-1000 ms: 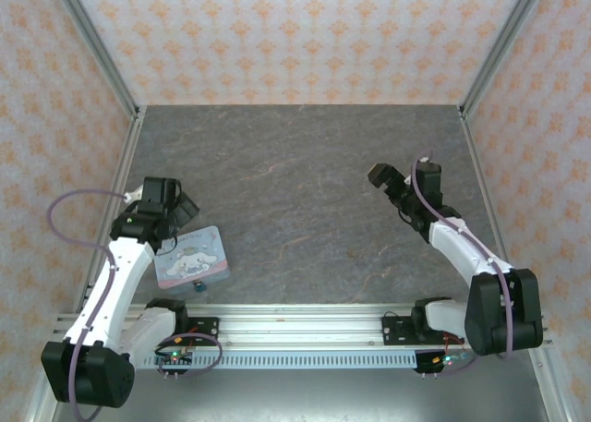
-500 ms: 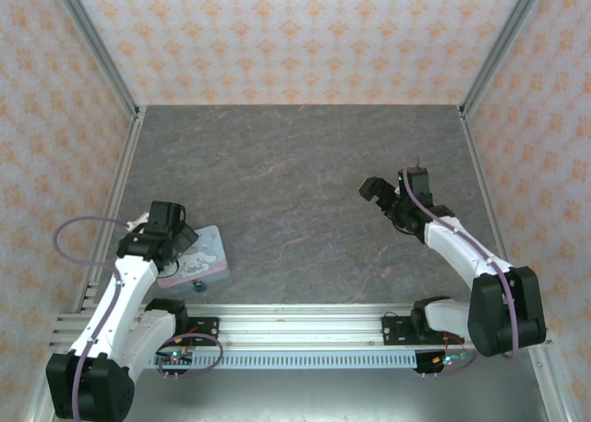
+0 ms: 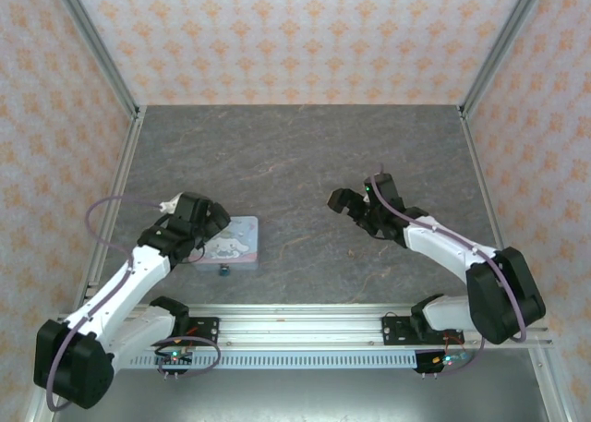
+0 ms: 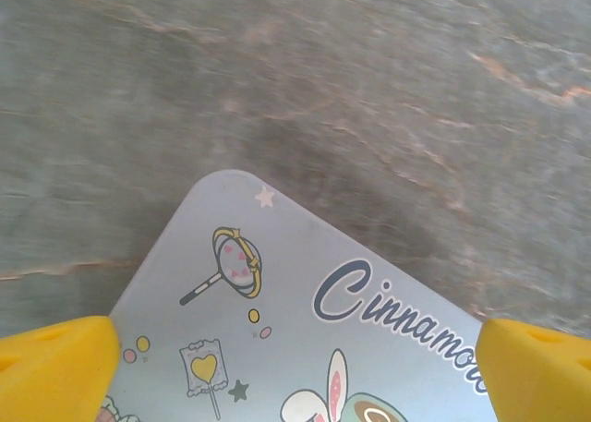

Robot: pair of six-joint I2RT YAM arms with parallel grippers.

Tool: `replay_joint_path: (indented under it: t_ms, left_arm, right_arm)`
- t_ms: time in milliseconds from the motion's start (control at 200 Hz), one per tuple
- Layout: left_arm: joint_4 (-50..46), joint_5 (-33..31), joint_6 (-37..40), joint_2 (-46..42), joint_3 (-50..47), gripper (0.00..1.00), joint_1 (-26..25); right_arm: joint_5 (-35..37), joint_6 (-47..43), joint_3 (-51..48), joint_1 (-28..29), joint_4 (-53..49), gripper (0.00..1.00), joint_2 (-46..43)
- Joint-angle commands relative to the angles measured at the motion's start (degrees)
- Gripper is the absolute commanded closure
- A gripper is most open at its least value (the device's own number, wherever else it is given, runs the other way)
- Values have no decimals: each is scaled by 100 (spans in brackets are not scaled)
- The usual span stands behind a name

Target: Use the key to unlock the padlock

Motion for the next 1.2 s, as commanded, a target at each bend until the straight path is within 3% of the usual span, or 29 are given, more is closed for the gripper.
replay_joint_path:
  t_ms: [0,190,350,495,676,821,886,1066,1196]
  left_arm:
    - [486,244,-608,536,188,0,-579]
    - [757,59,-550,1689,1042,0,-1425]
    - [258,-265,-41,1884,1556,0,-1423]
    - [50,-290,452,1753,1647,0,-1075]
    - [509,418,1031,1771,1360,0,-562]
    - [982,998,1298,1695,1067,0,-486]
    - [1171,1198,1312,1646,918,0,-484]
    - [1780,1639,1057,1509,401,0,-507]
    - [2283,1834,756,1460,97,0,-559]
  right_arm:
    - [13,296,224,277,342,1,169]
    - [3,714,113,749,694,1,343]
    - [97,1079,-187,912,795,0,118]
    - [238,1476,-506,1123,921,3,-244]
    - [394,1913,-642,1547,1264,17,-273]
    - [464,2080,-528,1848,1517,24,42]
    - [464,2141,-427,1949,1617,28,237]
    - [372,2361,-304,2075,2050,49,750]
    - [450,2385,-272,2076,2144,57,854]
